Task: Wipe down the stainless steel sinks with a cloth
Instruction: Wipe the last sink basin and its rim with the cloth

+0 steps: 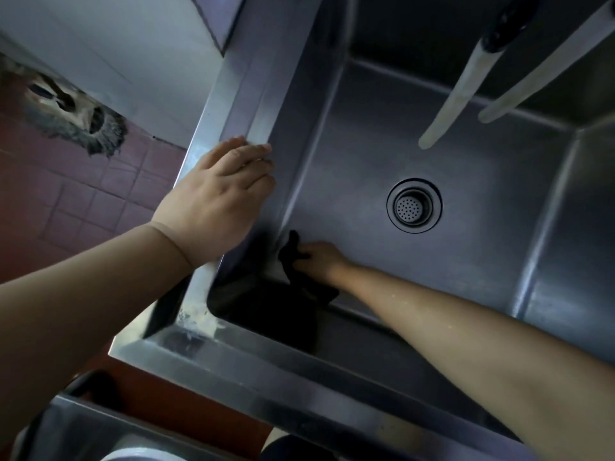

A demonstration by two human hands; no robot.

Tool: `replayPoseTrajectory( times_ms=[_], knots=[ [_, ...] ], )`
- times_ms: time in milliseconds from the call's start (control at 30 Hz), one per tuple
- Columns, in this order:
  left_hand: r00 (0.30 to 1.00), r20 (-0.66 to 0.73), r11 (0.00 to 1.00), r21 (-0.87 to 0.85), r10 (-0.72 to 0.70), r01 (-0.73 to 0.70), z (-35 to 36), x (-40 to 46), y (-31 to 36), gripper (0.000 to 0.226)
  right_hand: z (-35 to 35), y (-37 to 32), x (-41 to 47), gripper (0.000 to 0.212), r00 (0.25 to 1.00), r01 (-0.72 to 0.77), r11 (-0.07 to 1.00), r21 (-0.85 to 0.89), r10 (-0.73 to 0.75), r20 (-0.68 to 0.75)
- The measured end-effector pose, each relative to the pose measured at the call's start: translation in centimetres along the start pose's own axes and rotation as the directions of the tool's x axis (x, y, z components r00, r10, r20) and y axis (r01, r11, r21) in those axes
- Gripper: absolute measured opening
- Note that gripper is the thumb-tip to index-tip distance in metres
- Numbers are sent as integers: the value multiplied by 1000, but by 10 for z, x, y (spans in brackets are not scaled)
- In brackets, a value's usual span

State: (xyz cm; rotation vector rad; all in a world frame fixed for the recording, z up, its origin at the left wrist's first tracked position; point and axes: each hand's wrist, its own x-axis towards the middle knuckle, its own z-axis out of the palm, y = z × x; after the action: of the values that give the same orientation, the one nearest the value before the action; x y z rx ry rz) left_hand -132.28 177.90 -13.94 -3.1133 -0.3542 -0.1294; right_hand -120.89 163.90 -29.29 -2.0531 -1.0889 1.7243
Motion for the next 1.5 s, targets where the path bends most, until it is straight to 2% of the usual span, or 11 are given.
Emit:
replayPoseTrajectory(
  times_ms=[133,167,300,467,667,800,933,1100,1200,1367,1500],
  knots=[
    [1000,-13,1000,6,1,-1,1,0,0,26,-30,-11,-9,20,1000,-20,890,455,19,8],
    [1000,-13,1000,9,2,-2,1,0,0,25,-25,-17,-11,25,999,-25,901,434,8,41],
    [1000,-10,1000,2,7,-7,1,0,-1,22,31,-17,-26,39,965,47,999,-4,-44,258],
    [998,-43,999,12,36,-36,1,-1,0,21,25,24,-50,38,960,59,982,-180,-6,280],
    [993,-74,995,16,95,-94,2,-2,4,25,-24,113,-132,40,925,-164,947,-275,245,292],
    [979,-67,981,22,193,-192,1,-4,4,25,-62,156,-192,42,842,-386,835,-392,493,221],
    [981,-42,982,2,187,-187,0,-3,4,27,-78,169,-218,45,774,-462,694,-552,620,131],
    [988,-26,988,-13,152,-153,-3,0,6,30,-66,160,-212,31,807,-444,739,-507,576,132],
    [988,-39,989,-21,146,-147,-5,0,6,32,-51,124,-199,39,838,-456,811,-367,530,131],
    [989,-51,989,-44,140,-142,-8,1,8,38,-17,10,-159,42,933,-144,979,-145,184,309],
    [985,-66,986,-49,158,-162,-11,1,10,34,-7,-25,-157,43,953,-127,992,26,114,281]
  ],
)
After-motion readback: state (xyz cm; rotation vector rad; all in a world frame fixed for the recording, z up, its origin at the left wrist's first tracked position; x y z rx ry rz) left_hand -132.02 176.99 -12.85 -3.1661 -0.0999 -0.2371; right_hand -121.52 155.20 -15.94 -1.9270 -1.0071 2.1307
